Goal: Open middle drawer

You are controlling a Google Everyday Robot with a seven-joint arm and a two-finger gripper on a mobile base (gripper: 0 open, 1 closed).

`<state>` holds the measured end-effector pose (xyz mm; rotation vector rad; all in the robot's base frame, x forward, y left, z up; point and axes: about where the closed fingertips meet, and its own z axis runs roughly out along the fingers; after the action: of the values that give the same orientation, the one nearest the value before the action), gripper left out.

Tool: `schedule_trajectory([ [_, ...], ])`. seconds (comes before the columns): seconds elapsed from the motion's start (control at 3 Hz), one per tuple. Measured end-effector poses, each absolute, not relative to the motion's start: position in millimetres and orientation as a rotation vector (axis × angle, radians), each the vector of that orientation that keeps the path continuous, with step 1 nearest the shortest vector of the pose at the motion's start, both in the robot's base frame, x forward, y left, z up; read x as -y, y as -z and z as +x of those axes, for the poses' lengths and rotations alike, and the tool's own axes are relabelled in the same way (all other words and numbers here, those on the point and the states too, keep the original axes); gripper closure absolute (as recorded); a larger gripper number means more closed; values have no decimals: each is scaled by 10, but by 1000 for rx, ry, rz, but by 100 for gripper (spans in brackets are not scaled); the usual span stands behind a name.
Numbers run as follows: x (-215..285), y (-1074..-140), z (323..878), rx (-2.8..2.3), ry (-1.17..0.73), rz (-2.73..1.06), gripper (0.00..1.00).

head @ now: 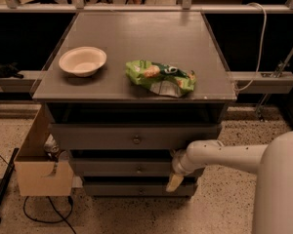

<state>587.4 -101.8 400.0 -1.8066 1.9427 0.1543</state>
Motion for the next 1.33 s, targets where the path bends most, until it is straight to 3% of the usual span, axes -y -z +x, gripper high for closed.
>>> schedule_trajectory([
  [0.33, 1018, -3999, 5874, -1943, -154, -1807, 15],
  [0.67, 1018, -3999, 5873, -1943, -155, -1807, 46],
  [1.33, 1018, -4002, 5845, -1943, -155, -1807, 93],
])
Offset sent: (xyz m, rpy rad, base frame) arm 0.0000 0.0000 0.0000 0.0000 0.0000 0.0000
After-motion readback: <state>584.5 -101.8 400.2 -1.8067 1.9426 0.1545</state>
